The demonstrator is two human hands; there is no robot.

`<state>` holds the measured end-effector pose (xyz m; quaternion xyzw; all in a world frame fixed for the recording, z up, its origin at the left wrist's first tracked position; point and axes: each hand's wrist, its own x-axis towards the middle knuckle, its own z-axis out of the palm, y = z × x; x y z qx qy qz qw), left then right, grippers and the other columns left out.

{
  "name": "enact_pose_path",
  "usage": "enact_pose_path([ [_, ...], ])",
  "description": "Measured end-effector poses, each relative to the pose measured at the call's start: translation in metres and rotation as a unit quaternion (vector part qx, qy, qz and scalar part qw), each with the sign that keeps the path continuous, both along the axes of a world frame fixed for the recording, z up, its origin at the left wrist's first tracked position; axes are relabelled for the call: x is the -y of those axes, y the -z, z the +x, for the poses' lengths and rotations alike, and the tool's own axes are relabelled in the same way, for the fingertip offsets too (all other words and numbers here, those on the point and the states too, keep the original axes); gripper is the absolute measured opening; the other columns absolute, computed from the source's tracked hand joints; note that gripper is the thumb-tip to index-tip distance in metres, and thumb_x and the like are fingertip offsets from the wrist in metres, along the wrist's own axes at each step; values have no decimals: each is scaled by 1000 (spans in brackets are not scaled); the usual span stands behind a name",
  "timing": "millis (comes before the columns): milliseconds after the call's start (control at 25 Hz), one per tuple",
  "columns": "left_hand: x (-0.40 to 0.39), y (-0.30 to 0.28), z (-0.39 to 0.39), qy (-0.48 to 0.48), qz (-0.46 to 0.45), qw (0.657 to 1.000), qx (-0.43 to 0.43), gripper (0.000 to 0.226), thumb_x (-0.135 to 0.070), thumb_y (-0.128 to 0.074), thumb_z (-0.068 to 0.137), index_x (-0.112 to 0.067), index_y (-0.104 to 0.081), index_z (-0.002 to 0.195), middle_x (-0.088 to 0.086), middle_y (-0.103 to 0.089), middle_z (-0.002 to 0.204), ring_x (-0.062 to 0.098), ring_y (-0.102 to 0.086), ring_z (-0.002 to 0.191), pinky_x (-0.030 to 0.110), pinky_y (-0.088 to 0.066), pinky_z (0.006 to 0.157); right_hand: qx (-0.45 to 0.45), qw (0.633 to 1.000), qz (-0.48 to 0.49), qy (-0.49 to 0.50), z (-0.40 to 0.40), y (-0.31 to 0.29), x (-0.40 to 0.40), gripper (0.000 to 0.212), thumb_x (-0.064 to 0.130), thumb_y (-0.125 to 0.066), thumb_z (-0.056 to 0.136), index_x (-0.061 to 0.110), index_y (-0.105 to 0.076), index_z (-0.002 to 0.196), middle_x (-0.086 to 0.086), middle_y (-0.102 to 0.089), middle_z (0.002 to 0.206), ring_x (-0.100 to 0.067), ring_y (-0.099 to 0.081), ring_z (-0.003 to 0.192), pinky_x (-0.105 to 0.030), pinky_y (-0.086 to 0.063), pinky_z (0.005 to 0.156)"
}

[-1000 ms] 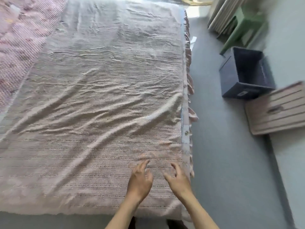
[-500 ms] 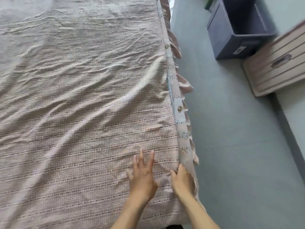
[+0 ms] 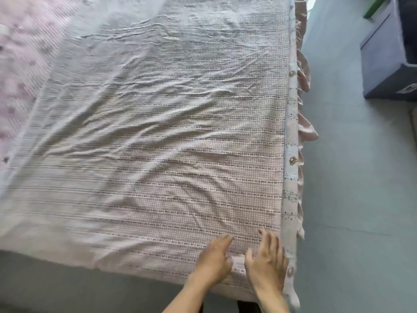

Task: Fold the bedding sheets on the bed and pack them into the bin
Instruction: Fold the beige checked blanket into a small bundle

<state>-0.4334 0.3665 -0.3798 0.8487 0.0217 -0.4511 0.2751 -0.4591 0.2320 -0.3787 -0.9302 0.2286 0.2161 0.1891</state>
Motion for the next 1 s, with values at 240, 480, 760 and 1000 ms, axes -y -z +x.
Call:
enact_pose_path([
  [240, -139, -99, 37, -242, 69, 960, 123, 67, -23, -49, 95, -27, -19, 155, -10, -23, 160, 11, -22, 147, 25, -22, 117, 19, 965, 106, -239, 81, -114, -143, 63, 31, -45, 97, 27, -16, 153, 0, -8, 164, -25, -12, 150, -42, -11, 121],
  [480, -342, -131, 22, -431, 80, 889, 133, 74, -19, -49, 87, -23, -21, 155, -5, -24, 160, 17, -21, 147, 30, -26, 118, 76, 891, 143, -424, 107, -163, -353, 57, 25, -48, 94, 26, -27, 148, 0, -18, 161, -25, -27, 143, -37, -26, 117],
  [760, -624, -47, 11, -511, 78, 850, 102, 68, -21, -54, 90, -22, -27, 153, -1, -33, 157, 19, -28, 144, 34, -30, 115, -20, 880, 177, -440, 108, -89, -653, 57, 31, -49, 96, 27, -28, 148, 4, -20, 160, -20, -29, 143, -34, -33, 113],
  [1000, -804, 30, 25, -455, 164, 869, 103, 57, -27, -52, 93, -24, -35, 148, 2, -35, 154, 22, -33, 140, 41, -34, 113, -47, 865, 145, -477, 100, 12, -781, 69, 33, -49, 95, 32, -15, 155, 5, -17, 163, -20, -18, 149, -36, -22, 121],
])
